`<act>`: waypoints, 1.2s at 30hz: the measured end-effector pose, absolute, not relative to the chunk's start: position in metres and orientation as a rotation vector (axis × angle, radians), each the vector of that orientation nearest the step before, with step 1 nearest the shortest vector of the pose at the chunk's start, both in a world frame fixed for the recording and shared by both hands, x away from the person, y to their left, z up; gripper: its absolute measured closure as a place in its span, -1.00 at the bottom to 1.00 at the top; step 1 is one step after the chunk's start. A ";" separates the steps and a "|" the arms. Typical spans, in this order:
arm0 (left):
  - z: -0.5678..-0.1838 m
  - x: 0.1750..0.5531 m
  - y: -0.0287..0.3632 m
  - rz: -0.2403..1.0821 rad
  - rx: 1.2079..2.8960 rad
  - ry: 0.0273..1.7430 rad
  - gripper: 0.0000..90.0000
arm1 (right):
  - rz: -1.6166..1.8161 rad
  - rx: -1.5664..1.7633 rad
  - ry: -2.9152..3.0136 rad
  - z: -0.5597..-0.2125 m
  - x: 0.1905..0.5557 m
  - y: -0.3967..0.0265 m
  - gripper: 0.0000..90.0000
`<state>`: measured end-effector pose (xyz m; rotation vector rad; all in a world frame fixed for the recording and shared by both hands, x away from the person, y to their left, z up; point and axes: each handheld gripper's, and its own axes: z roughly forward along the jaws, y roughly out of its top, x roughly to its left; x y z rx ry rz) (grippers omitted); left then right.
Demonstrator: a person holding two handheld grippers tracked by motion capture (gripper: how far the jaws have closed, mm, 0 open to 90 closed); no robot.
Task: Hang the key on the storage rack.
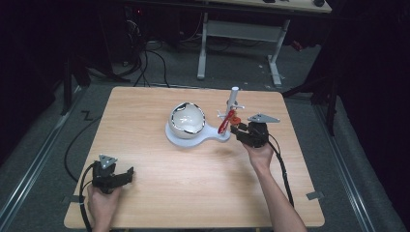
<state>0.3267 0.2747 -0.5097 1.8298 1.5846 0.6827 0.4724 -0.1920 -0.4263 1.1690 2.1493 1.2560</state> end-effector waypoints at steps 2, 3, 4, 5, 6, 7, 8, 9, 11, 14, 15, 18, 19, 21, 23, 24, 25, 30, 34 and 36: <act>-0.510 0.327 0.275 0.683 1.830 1.584 -0.63 | 1.252 1.174 2.149 -0.426 0.472 -0.192 0.20; -0.510 0.327 0.275 0.683 1.830 1.584 -0.63 | 1.253 1.178 2.150 -0.426 0.472 -0.193 0.16; -0.510 0.327 0.275 0.683 1.830 1.584 -0.63 | 1.258 1.175 2.149 -0.426 0.472 -0.193 0.13; -0.510 0.327 0.275 0.683 1.830 1.584 -0.63 | 1.264 1.172 2.144 -0.426 0.471 -0.195 0.12; -0.510 0.327 0.275 0.683 1.830 1.584 -0.63 | 1.268 1.178 2.138 -0.426 0.470 -0.196 0.09; -0.510 0.327 0.275 0.682 1.830 1.584 -0.63 | 1.273 1.179 2.133 -0.426 0.470 -0.197 0.08; -0.510 0.327 0.275 0.682 1.830 1.584 -0.63 | 1.278 1.179 2.130 -0.426 0.470 -0.199 0.06; -0.510 0.327 0.275 0.683 1.830 1.584 -0.63 | 1.282 1.181 2.127 -0.426 0.469 -0.200 0.05; -0.510 0.327 0.275 0.683 1.830 1.584 -0.63 | 1.290 1.190 2.119 -0.426 0.468 -0.204 0.03; -0.510 0.327 0.275 0.683 1.830 1.584 -0.63 | 1.294 1.200 2.116 -0.424 0.465 -0.210 0.02; -0.510 0.327 0.275 0.682 1.830 1.584 -0.63 | 1.292 1.196 2.115 -0.424 0.464 -0.212 0.02; -0.510 0.327 0.275 0.683 1.830 1.584 -0.63 | 1.304 1.198 2.098 -0.421 0.461 -0.217 0.02; -0.510 0.327 0.275 0.683 1.831 1.584 -0.63 | 1.311 1.200 2.092 -0.421 0.460 -0.220 0.03; -0.510 0.327 0.275 0.683 1.831 1.584 -0.63 | 1.320 1.211 2.083 -0.420 0.457 -0.224 0.03; -0.510 0.327 0.275 0.683 1.831 1.585 -0.63 | 1.329 1.224 2.077 -0.419 0.455 -0.228 0.03; -0.510 0.327 0.275 0.683 1.830 1.584 -0.63 | 1.332 1.225 2.072 -0.419 0.454 -0.231 0.04; -0.510 0.327 0.275 0.683 1.830 1.584 -0.63 | 1.335 1.228 2.068 -0.419 0.453 -0.233 0.04; -0.510 0.327 0.275 0.683 1.830 1.584 -0.63 | 1.344 1.224 2.056 -0.416 0.444 -0.240 0.05; -0.510 0.327 0.275 0.683 1.831 1.584 -0.63 | 1.349 1.218 2.046 -0.415 0.438 -0.246 0.06; -0.510 0.327 0.275 0.683 1.830 1.584 -0.63 | 1.357 1.219 2.039 -0.416 0.435 -0.249 0.06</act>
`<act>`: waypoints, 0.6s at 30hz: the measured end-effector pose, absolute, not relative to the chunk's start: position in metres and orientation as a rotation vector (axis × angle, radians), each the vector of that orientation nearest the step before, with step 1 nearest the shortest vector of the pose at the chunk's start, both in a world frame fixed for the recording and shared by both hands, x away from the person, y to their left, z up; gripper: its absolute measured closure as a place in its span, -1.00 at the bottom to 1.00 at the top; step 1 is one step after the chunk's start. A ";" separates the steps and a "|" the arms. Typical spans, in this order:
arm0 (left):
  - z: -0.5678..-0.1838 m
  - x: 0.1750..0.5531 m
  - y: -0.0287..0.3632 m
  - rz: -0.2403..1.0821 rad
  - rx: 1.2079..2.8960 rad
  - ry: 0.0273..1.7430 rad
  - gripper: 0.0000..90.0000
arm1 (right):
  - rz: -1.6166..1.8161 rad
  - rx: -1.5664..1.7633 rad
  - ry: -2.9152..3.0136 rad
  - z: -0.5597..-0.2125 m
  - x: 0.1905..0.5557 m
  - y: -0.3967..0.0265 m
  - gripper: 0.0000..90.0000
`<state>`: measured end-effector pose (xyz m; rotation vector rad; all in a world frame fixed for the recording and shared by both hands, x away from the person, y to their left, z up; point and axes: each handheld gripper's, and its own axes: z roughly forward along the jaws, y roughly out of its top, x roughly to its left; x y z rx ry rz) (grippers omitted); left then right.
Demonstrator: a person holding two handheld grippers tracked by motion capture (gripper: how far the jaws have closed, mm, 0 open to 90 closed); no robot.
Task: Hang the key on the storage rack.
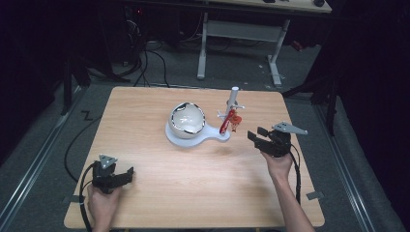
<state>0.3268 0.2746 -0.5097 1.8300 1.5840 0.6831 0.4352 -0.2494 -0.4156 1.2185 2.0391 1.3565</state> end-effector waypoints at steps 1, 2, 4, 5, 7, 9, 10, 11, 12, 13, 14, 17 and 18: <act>-0.510 0.327 0.275 0.683 1.830 1.584 -0.63 | 1.355 1.224 2.041 -0.415 0.434 -0.251 0.06; -0.510 0.327 0.275 0.683 1.830 1.584 -0.63 | 1.357 1.221 2.037 -0.415 0.432 -0.252 0.06; -0.510 0.327 0.275 0.683 1.830 1.584 -0.63 | 1.366 1.218 2.030 -0.415 0.429 -0.255 0.06; -0.510 0.327 0.275 0.683 1.830 1.584 -0.63 | 1.368 1.218 2.027 -0.414 0.427 -0.257 0.07; -0.510 0.327 0.275 0.682 1.830 1.584 -0.63 | 1.370 1.216 2.021 -0.414 0.424 -0.260 0.07; -0.510 0.327 0.275 0.683 1.830 1.584 -0.63 | 1.370 1.221 2.017 -0.414 0.421 -0.263 0.07; -0.510 0.327 0.275 0.682 1.830 1.584 -0.63 | 1.371 1.222 2.015 -0.414 0.419 -0.265 0.08; -0.510 0.327 0.275 0.682 1.830 1.584 -0.63 | 1.374 1.223 2.014 -0.413 0.418 -0.267 0.08; -0.510 0.327 0.275 0.682 1.830 1.584 -0.63 | 1.372 1.225 2.013 -0.413 0.417 -0.268 0.08; -0.510 0.327 0.275 0.682 1.830 1.584 -0.63 | 1.375 1.225 2.011 -0.412 0.416 -0.269 0.08; -0.510 0.327 0.275 0.682 1.830 1.584 -0.63 | 1.379 1.225 2.005 -0.411 0.414 -0.271 0.08; -0.510 0.327 0.275 0.682 1.830 1.584 -0.63 | 1.389 1.218 1.999 -0.411 0.410 -0.275 0.10; -0.510 0.327 0.275 0.682 1.830 1.584 -0.63 | 1.390 1.218 1.999 -0.411 0.409 -0.275 0.10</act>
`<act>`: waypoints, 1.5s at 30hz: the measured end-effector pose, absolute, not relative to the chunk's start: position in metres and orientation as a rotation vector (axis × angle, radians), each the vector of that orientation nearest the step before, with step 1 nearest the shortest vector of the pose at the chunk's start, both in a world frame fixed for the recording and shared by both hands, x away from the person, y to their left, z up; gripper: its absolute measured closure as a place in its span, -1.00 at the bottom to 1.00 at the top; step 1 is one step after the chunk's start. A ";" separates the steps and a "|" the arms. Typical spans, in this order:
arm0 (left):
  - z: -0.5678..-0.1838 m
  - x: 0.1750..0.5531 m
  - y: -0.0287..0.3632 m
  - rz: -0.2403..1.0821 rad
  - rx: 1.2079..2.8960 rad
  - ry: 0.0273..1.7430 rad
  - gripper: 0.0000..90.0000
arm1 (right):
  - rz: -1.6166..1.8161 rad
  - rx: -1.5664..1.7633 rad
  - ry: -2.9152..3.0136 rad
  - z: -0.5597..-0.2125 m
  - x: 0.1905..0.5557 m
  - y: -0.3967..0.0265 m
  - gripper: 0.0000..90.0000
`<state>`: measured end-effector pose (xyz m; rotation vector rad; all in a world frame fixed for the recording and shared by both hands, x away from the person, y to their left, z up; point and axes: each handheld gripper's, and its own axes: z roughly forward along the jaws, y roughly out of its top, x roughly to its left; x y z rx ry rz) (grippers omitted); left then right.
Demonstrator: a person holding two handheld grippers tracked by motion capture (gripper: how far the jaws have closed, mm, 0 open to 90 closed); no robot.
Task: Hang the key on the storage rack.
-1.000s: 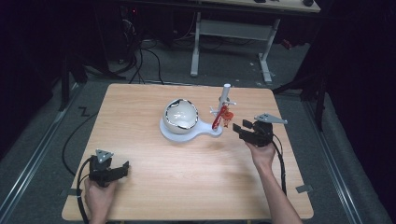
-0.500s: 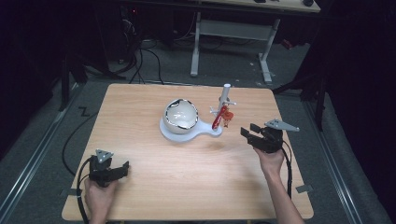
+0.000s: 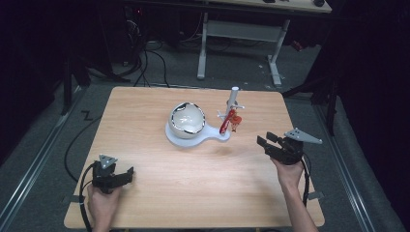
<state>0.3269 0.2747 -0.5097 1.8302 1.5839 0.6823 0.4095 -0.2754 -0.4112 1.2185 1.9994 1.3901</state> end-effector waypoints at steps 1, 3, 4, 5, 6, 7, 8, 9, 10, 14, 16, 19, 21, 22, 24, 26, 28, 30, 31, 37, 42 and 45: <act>-0.510 0.327 0.275 0.682 1.830 1.584 -0.63 | 1.390 1.222 2.000 -0.412 0.409 -0.276 0.11; -0.510 0.327 0.275 0.682 1.831 1.584 -0.63 | 1.390 1.230 1.997 -0.414 0.408 -0.278 0.11; -0.510 0.327 0.275 0.682 1.830 1.584 -0.63 | 1.394 1.235 1.995 -0.415 0.408 -0.280 0.11; -0.510 0.327 0.275 0.682 1.830 1.584 -0.63 | 1.396 1.239 1.993 -0.416 0.407 -0.281 0.12; -0.510 0.327 0.275 0.682 1.830 1.584 -0.63 | 1.399 1.247 1.989 -0.418 0.406 -0.283 0.12; -0.510 0.327 0.275 0.682 1.830 1.584 -0.63 | 1.398 1.250 1.989 -0.419 0.406 -0.284 0.12; -0.510 0.327 0.275 0.682 1.830 1.584 -0.63 | 1.399 1.253 1.987 -0.420 0.404 -0.285 0.12; -0.510 0.327 0.275 0.682 1.830 1.584 -0.63 | 1.400 1.255 1.986 -0.421 0.403 -0.287 0.12; -0.510 0.327 0.275 0.682 1.830 1.584 -0.63 | 1.399 1.261 1.986 -0.422 0.402 -0.288 0.12; -0.510 0.327 0.275 0.682 1.830 1.584 -0.63 | 1.390 1.273 1.988 -0.427 0.397 -0.293 0.17; -0.510 0.327 0.275 0.682 1.830 1.584 -0.63 | 1.397 1.288 1.993 -0.429 0.395 -0.296 0.20; -0.510 0.327 0.275 0.682 1.830 1.584 -0.63 | 1.396 1.299 1.993 -0.433 0.392 -0.300 0.20; -0.510 0.327 0.275 0.682 1.830 1.584 -0.63 | 1.388 1.304 1.997 -0.435 0.390 -0.301 0.20; -0.510 0.327 0.275 0.682 1.830 1.584 -0.63 | 1.388 1.306 1.994 -0.436 0.389 -0.302 0.20; -0.510 0.327 0.275 0.682 1.830 1.584 -0.63 | 1.383 1.304 1.992 -0.437 0.388 -0.302 0.19; -0.510 0.327 0.275 0.682 1.830 1.584 -0.63 | 1.373 1.301 1.990 -0.438 0.386 -0.303 0.18; -0.510 0.327 0.275 0.682 1.830 1.584 -0.63 | 1.366 1.304 1.988 -0.440 0.384 -0.303 0.17; -0.510 0.327 0.275 0.682 1.830 1.584 -0.63 | 1.368 1.315 1.980 -0.443 0.383 -0.305 0.17; -0.510 0.327 0.275 0.682 1.830 1.584 -0.63 | 1.362 1.327 1.980 -0.444 0.383 -0.306 0.17; -0.510 0.327 0.275 0.682 1.830 1.584 -0.63 | 1.330 1.347 1.971 -0.450 0.381 -0.311 0.17; -0.510 0.327 0.275 0.682 1.830 1.584 -0.63 | 1.294 1.360 1.981 -0.456 0.378 -0.313 0.17; -0.510 0.327 0.275 0.682 1.830 1.584 -0.63 | 1.279 1.368 1.982 -0.460 0.377 -0.314 0.17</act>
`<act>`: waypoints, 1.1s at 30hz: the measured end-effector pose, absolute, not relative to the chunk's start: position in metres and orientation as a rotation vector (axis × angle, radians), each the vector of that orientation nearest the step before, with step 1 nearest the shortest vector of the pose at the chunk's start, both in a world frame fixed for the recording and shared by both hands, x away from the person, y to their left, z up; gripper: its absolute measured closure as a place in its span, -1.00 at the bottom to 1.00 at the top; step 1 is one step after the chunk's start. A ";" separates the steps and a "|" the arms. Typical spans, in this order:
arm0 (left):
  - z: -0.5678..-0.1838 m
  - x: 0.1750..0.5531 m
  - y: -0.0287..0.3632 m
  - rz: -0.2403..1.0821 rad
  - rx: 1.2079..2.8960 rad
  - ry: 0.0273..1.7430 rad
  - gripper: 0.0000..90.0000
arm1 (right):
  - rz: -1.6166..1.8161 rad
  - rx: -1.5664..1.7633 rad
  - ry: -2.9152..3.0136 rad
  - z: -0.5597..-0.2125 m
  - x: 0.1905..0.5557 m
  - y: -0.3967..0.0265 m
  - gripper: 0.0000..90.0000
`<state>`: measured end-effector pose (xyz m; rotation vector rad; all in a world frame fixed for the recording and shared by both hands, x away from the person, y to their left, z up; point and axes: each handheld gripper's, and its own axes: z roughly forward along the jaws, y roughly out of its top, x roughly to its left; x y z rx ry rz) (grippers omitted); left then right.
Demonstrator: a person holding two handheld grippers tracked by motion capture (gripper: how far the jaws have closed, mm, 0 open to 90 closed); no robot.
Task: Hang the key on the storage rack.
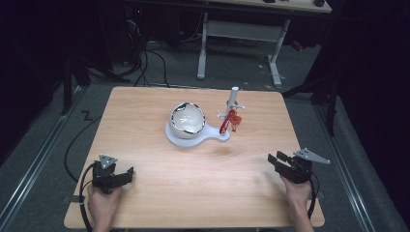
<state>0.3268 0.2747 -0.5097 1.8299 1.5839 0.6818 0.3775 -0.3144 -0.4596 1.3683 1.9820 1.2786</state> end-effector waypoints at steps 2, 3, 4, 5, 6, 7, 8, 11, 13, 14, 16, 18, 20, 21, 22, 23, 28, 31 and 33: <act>-0.510 0.327 0.275 0.682 1.830 1.584 -0.63 | 1.258 1.372 1.984 -0.463 0.377 -0.315 0.17; -0.510 0.327 0.275 0.682 1.830 1.584 -0.63 | 1.243 1.371 1.985 -0.463 0.376 -0.315 0.17; -0.510 0.327 0.275 0.682 1.830 1.584 -0.63 | 1.214 1.362 1.988 -0.465 0.376 -0.314 0.17; -0.510 0.327 0.275 0.682 1.830 1.584 -0.63 | 1.187 1.350 1.992 -0.466 0.375 -0.313 0.17; -0.510 0.327 0.275 0.682 1.830 1.584 -0.63 | 1.160 1.339 1.999 -0.469 0.374 -0.311 0.17; -0.510 0.327 0.275 0.682 1.830 1.584 -0.63 | 1.147 1.340 2.003 -0.470 0.374 -0.311 0.17; -0.510 0.327 0.275 0.682 1.830 1.584 -0.63 | 1.137 1.335 2.007 -0.471 0.374 -0.310 0.17; -0.510 0.327 0.275 0.682 1.830 1.584 -0.63 | 1.124 1.339 2.010 -0.475 0.374 -0.310 0.17; -0.510 0.327 0.275 0.682 1.830 1.584 -0.63 | 1.112 1.349 2.012 -0.477 0.375 -0.310 0.16; -0.510 0.327 0.275 0.682 1.830 1.584 -0.63 | 1.104 1.348 2.016 -0.478 0.375 -0.310 0.16; -0.510 0.327 0.275 0.682 1.830 1.584 -0.63 | 1.097 1.357 2.018 -0.480 0.376 -0.310 0.16; -0.510 0.327 0.275 0.682 1.830 1.584 -0.63 | 1.083 1.364 2.018 -0.483 0.376 -0.310 0.16; -0.510 0.327 0.275 0.682 1.830 1.584 -0.63 | 1.068 1.363 2.021 -0.486 0.377 -0.310 0.16; -0.510 0.327 0.275 0.682 1.830 1.584 -0.63 | 1.060 1.362 2.023 -0.487 0.377 -0.310 0.17; -0.510 0.327 0.275 0.682 1.830 1.584 -0.63 | 1.053 1.363 2.025 -0.488 0.377 -0.310 0.17; -0.510 0.327 0.275 0.682 1.830 1.584 -0.63 | 1.046 1.365 2.028 -0.489 0.377 -0.309 0.17; -0.510 0.327 0.275 0.682 1.830 1.584 -0.63 | 1.036 1.381 2.038 -0.493 0.378 -0.309 0.16; -0.510 0.327 0.275 0.682 1.830 1.584 -0.63 | 1.045 1.385 2.043 -0.493 0.379 -0.307 0.15; -0.510 0.327 0.275 0.682 1.830 1.584 -0.63 | 1.033 1.387 2.056 -0.495 0.380 -0.305 0.14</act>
